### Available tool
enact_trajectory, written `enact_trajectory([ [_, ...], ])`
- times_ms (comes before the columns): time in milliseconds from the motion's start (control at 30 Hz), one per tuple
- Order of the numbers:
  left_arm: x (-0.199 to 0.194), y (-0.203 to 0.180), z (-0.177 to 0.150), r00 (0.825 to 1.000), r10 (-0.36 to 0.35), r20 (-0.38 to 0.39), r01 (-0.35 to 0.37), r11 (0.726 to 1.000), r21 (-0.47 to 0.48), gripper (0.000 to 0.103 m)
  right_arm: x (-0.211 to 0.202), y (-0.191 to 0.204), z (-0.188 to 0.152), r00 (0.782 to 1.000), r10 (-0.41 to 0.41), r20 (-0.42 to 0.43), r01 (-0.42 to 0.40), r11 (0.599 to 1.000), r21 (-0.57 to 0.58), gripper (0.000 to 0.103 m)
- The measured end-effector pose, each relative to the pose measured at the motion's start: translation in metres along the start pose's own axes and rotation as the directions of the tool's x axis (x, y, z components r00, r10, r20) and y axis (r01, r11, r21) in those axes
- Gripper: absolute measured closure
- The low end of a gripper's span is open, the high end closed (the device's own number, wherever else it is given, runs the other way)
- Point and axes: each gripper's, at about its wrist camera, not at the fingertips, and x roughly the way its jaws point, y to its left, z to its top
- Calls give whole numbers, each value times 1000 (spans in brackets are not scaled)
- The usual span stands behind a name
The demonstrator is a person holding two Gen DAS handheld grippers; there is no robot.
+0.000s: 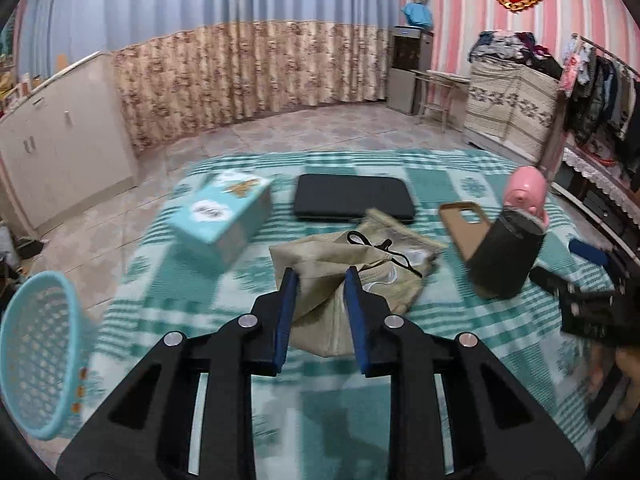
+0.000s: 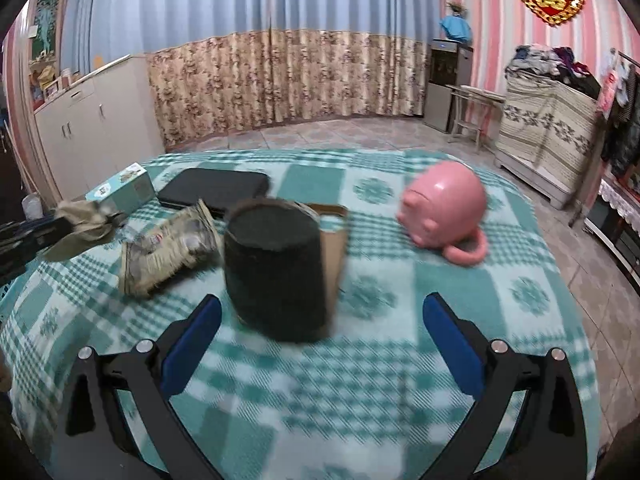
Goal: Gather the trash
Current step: 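Grasp the black cylindrical container with the right tool while the left tool holds the beige bag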
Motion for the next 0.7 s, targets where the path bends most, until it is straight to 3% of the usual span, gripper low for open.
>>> enact_trajectory([
  [100, -3, 27, -10, 998, 55, -30, -56, 998, -34, 79, 20, 9, 13, 999, 26, -34, -26, 1000, 11, 5],
  [167, -4, 41, -18, 996, 69, -48, -72, 995, -63, 79, 28, 13, 17, 998, 46, -46, -45, 999, 20, 12],
  [200, -6, 47, -21, 996, 74, -51, -77, 994, -74, 79, 32, 16, 18, 996, 57, -63, -56, 998, 18, 32],
  [233, -6, 51, -24, 995, 80, -54, -84, 993, -79, 79, 36, 18, 19, 995, 59, -77, -57, 998, 21, 36],
  [333, -10, 64, -27, 993, 102, -53, -106, 990, -94, 79, 30, 16, 24, 993, 107, -55, -105, 994, 40, 37],
  [467, -20, 75, -27, 994, 103, -34, -106, 986, -128, 79, -6, 11, 45, 996, 78, 46, -81, 995, 53, 37],
  [700, -29, 84, -30, 995, 93, -17, -95, 981, -169, 79, -31, 43, 52, 997, 51, 62, -48, 997, -57, 37],
])
